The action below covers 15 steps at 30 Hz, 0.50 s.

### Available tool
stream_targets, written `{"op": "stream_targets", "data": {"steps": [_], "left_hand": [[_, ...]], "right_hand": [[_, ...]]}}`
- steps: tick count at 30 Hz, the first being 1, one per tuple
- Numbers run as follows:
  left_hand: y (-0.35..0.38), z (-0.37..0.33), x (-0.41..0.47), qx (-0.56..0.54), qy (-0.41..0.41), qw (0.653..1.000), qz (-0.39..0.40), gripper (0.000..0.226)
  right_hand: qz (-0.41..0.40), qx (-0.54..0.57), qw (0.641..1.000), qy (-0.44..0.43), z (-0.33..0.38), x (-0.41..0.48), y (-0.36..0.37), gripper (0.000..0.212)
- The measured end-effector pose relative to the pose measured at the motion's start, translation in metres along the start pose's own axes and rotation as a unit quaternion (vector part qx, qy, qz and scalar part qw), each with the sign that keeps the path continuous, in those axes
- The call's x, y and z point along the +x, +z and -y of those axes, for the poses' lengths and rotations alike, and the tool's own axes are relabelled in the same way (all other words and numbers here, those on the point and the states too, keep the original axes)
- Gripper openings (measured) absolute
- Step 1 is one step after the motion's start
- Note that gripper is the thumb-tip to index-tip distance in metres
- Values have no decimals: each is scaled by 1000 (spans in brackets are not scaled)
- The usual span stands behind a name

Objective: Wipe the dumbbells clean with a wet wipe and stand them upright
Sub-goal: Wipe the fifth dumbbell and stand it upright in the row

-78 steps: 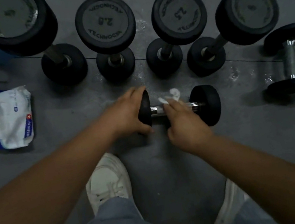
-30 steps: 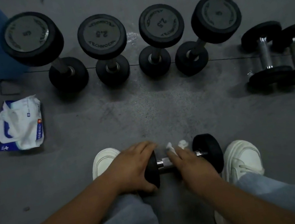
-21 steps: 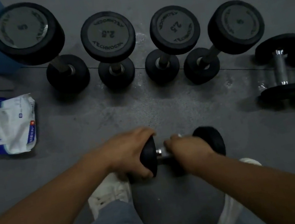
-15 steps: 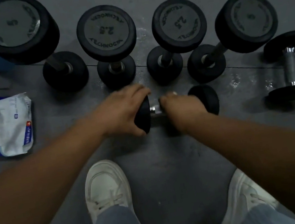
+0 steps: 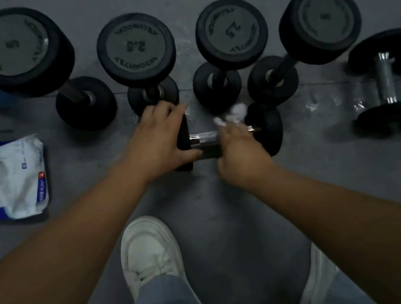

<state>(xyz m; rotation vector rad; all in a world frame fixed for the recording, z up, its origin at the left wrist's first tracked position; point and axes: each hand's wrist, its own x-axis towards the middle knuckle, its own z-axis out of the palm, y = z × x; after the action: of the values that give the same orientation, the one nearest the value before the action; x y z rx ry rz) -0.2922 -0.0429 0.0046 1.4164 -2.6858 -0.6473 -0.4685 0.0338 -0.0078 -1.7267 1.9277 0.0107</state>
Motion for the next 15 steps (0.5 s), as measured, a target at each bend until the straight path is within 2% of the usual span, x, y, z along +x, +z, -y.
{"op": "stream_targets", "data": {"steps": [2,5,6,9,13,15], "left_hand": [[6,-5,-7,19,-2,1000,23,108],[22,-12,-28,13,-15,996,92,122],[25,-16,-37,1,-15,995,98,123],[29,-24,-62,-15,-4,997,80,116],[19,-33,-73,7,-5,998,69,110],[15,-37,-74,12,0,998,67,105]], "right_hand": [[13,29,998,-58,1,-14,9,74],[-1,69,997,46,0,-29,11,81],[6,55,998,38,4,-38,14,82],[54,46,995,-67,20,-63,26,79],[11,54,998,33,23,-77,33,80],[45,50,998,-19,27,-88,39,78]]}}
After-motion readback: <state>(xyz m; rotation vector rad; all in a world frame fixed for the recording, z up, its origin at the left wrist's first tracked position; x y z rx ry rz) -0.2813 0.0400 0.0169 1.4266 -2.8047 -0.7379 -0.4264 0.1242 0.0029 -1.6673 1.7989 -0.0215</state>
